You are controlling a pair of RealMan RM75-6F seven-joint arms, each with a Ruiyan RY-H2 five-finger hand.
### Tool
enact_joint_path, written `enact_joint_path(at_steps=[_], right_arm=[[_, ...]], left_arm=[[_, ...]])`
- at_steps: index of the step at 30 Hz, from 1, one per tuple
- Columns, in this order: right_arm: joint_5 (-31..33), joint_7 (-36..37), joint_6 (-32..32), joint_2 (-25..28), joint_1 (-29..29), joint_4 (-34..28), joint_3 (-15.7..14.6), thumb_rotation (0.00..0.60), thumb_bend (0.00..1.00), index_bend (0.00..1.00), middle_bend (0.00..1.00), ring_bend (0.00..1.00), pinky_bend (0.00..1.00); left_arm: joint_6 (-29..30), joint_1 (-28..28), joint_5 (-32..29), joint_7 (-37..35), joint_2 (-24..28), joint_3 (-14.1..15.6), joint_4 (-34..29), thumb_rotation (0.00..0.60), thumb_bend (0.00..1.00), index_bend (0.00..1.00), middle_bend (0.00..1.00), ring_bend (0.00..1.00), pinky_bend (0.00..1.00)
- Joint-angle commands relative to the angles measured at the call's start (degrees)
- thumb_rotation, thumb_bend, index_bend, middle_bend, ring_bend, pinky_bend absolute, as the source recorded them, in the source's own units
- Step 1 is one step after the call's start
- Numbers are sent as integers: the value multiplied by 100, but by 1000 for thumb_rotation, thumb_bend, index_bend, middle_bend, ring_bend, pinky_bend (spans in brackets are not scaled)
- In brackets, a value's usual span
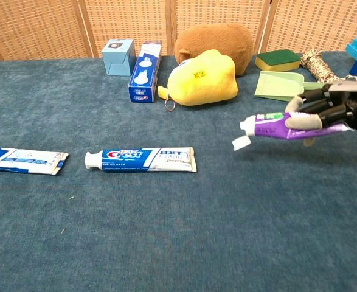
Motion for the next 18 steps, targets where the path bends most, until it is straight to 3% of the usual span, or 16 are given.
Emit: enact_joint_path(at_steps=[1, 7, 10, 14, 18], right_arm=[[-106, 6, -95, -20, -62, 107, 36, 600, 492, 862, 668, 534, 429], [-462, 145, -245, 59, -198, 369, 59, 600, 481, 829, 622, 470, 281], [-730, 224, -254, 113, -286, 527, 24, 600, 473, 787, 563, 365, 242], [-1014, 358, -186, 149, -380, 633, 15, 600, 467, 611, 441, 214, 205], [-1276, 478, -36, 179, -485, 708, 7, 578, 433, 479, 361, 141, 191]], left_arm=[[70, 147, 46, -28, -44, 56, 63, 600, 335, 395, 57, 0, 117], [18, 279, -28, 2, -219, 22, 117, 600, 334, 395, 57, 0, 119], [-1, 322, -75, 63, -302, -17, 121, 600, 335, 395, 57, 0, 119], [-49, 330, -133, 128, -341, -75, 103, 600, 335, 390, 53, 0, 119], [-136, 316, -189, 192, -378, -125, 79, 600, 336, 379, 47, 0, 118]])
